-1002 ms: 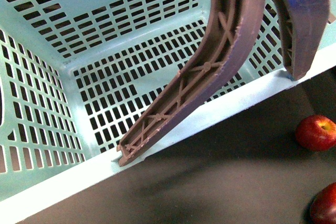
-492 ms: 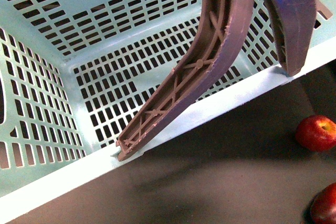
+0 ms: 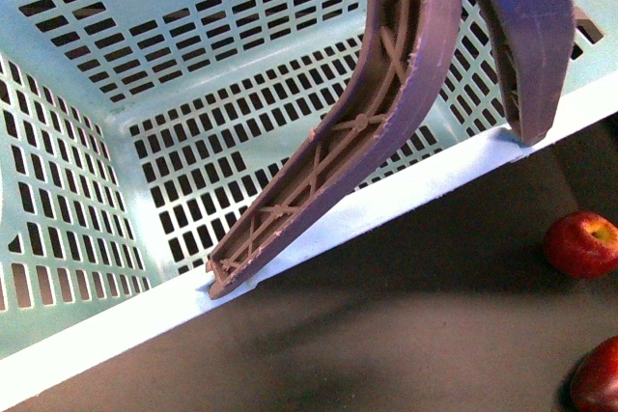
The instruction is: Pick apple with right arm and hold basket with left
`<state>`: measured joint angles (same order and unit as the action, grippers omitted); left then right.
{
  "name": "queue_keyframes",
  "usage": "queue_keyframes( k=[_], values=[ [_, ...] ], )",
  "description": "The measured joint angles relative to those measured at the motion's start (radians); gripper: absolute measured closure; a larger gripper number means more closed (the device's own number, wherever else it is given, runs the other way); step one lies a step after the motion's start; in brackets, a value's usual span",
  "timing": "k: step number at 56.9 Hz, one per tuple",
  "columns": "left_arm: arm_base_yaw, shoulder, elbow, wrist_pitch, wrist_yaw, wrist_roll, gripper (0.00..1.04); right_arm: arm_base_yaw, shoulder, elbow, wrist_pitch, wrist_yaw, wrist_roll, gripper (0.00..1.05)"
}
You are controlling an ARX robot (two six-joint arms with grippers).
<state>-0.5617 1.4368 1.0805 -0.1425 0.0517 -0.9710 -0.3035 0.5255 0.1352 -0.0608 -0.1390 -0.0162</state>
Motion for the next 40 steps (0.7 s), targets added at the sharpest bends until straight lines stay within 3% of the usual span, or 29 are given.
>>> queue_keyframes(
  k=[8,18,28,40],
  values=[
    [0.000,0.002,0.000,0.000,-0.001,-0.001,0.89,-0.081,0.332,0.007,0.269,-0.042,-0.090,0.09],
    [0.000,0.002,0.000,0.000,0.000,-0.001,0.89,-0.080,0.959,0.137,0.709,-0.056,-0.193,0.09],
    [0.000,0.002,0.000,0.000,-0.001,-0.001,0.89,-0.042,1.347,0.283,0.825,-0.016,-0.236,0.09],
    [0.000,0.002,0.000,0.000,-0.001,0.000,0.89,0.022,1.717,0.522,0.767,0.039,-0.220,0.09]
  ],
)
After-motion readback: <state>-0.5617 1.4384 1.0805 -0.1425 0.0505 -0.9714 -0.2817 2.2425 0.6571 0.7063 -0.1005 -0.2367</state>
